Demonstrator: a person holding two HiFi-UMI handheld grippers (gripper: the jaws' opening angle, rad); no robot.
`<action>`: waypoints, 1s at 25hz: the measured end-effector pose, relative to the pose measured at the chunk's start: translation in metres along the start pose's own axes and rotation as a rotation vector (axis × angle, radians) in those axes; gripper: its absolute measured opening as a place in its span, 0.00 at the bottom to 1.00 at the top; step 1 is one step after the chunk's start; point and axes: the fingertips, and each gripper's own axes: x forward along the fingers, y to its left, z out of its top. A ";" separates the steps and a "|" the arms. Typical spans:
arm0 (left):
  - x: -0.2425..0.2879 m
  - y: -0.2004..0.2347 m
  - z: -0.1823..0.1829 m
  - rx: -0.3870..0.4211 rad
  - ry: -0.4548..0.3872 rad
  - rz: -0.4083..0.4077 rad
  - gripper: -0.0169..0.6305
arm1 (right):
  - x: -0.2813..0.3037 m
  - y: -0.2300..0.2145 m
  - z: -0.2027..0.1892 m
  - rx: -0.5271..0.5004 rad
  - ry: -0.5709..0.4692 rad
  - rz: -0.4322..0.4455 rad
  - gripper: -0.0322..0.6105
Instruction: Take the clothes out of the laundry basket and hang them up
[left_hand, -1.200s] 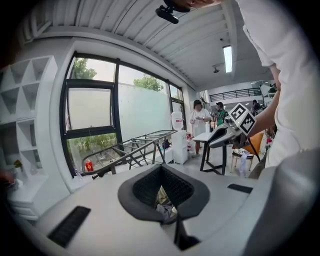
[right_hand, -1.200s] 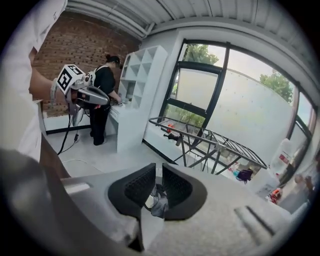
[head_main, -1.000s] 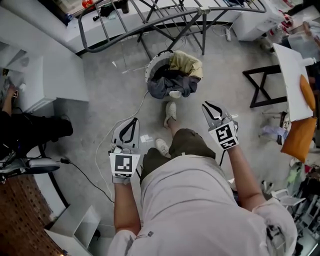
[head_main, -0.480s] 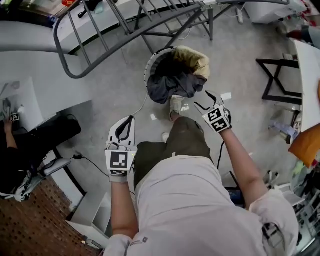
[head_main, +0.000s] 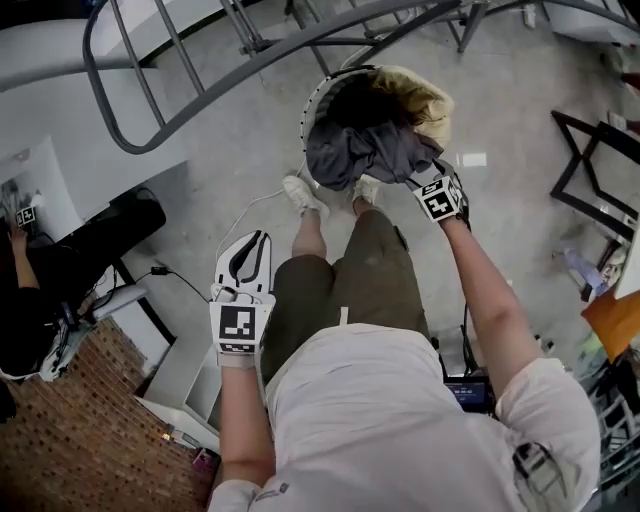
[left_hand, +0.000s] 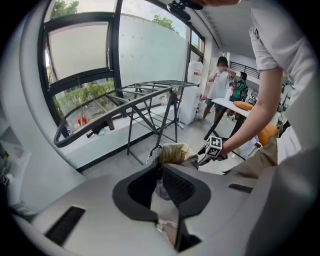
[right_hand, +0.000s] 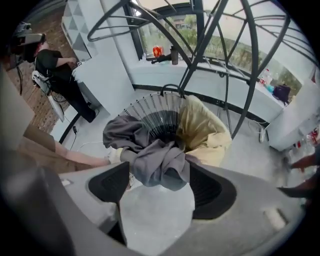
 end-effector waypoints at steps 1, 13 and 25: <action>0.007 0.004 -0.005 -0.004 0.014 -0.004 0.09 | 0.013 -0.003 -0.004 0.006 0.018 0.001 0.61; 0.058 0.045 -0.056 0.002 0.128 -0.027 0.41 | 0.094 -0.008 -0.027 0.153 0.141 0.107 0.54; 0.067 0.068 -0.023 0.042 0.043 -0.163 0.41 | 0.003 -0.014 0.026 0.170 0.013 -0.073 0.09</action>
